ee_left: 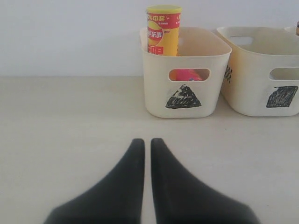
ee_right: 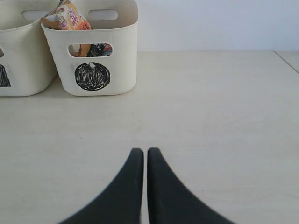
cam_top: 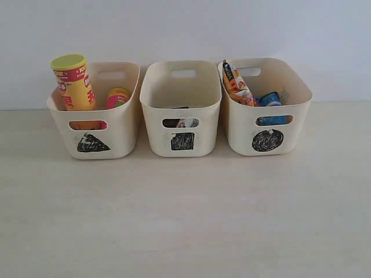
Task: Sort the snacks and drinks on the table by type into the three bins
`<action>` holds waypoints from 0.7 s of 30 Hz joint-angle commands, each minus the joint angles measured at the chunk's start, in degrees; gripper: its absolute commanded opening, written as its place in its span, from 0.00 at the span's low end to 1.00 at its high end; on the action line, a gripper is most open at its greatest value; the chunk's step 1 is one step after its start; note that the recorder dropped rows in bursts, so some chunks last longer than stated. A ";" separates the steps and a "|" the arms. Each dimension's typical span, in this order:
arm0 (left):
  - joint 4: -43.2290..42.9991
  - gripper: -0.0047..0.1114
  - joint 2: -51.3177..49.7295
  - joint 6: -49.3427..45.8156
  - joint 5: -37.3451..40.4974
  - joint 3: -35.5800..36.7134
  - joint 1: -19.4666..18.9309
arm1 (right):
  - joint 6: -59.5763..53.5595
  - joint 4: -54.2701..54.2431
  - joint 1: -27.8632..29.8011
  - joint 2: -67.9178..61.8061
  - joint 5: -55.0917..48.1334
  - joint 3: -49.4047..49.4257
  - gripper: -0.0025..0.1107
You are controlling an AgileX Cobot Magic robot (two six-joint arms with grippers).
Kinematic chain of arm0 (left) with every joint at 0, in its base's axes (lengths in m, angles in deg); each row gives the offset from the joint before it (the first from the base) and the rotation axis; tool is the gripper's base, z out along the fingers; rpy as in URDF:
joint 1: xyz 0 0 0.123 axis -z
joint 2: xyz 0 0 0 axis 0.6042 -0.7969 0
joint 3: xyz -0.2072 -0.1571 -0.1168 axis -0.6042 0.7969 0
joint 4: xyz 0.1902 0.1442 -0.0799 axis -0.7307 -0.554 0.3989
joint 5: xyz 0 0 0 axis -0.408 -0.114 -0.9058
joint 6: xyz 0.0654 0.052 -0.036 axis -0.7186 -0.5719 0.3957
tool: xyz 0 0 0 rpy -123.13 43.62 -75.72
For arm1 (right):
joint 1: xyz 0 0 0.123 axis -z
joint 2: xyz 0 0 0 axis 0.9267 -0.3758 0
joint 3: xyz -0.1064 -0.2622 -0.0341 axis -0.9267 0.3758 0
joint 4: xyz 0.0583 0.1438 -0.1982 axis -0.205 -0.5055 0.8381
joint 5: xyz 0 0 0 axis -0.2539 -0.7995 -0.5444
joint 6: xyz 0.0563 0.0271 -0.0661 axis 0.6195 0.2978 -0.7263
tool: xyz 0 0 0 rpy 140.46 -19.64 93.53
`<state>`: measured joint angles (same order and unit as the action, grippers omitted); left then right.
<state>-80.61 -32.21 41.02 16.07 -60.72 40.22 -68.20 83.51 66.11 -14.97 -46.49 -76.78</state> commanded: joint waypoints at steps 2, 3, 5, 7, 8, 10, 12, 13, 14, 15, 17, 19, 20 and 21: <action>0.64 0.07 0.23 -0.36 0.86 0.23 -0.14 | -0.11 -0.11 0.09 0.31 0.44 0.19 0.02; 0.64 0.07 0.23 -0.36 0.86 0.23 -0.14 | -0.11 -0.11 0.09 0.31 0.44 0.19 0.02; 0.64 0.07 0.23 -0.36 1.27 0.23 -0.14 | -0.11 -0.11 0.09 0.31 0.44 0.19 0.02; 0.64 0.07 0.23 -0.36 1.27 0.23 -0.14 | -0.11 -0.11 0.09 0.31 0.44 0.19 0.02; 0.64 0.07 0.23 -0.36 1.27 0.23 -0.14 | -0.11 -0.11 0.09 0.31 0.44 0.19 0.02; 0.64 0.07 0.23 -0.36 1.06 0.23 -0.14 | -0.11 -0.11 0.09 0.31 0.44 0.19 0.02; 0.64 0.07 0.23 -0.36 1.06 0.23 -0.14 | -0.11 -0.11 0.09 0.31 0.44 0.19 0.02; 0.64 0.07 0.23 -0.36 1.06 0.23 -0.14 | -0.11 -0.11 0.09 0.31 0.44 0.19 0.02; 0.64 0.07 0.23 -0.36 1.06 0.23 -0.14 | -0.11 -0.11 0.09 0.31 0.44 0.19 0.02; 0.64 0.07 0.23 -0.36 1.06 0.23 -0.14 | -0.11 -0.11 0.09 0.31 0.44 0.19 0.02; 0.64 0.07 0.23 -0.36 1.06 0.23 -0.14 | -0.11 -0.11 0.09 0.31 0.44 0.19 0.02; 0.64 0.07 0.23 -0.36 1.06 0.23 -0.14 | -0.11 -0.11 0.09 0.31 0.44 0.19 0.02; 0.64 0.07 0.23 -0.36 1.06 0.23 -0.14 | -0.11 -0.11 0.09 0.31 0.44 0.19 0.02; 0.64 0.07 0.23 -0.36 1.06 0.23 -0.14 | -0.11 -0.11 0.09 0.31 0.44 0.19 0.02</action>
<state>-80.61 -32.21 41.02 17.26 -60.72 40.22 -68.20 83.51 66.11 -14.97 -46.49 -76.78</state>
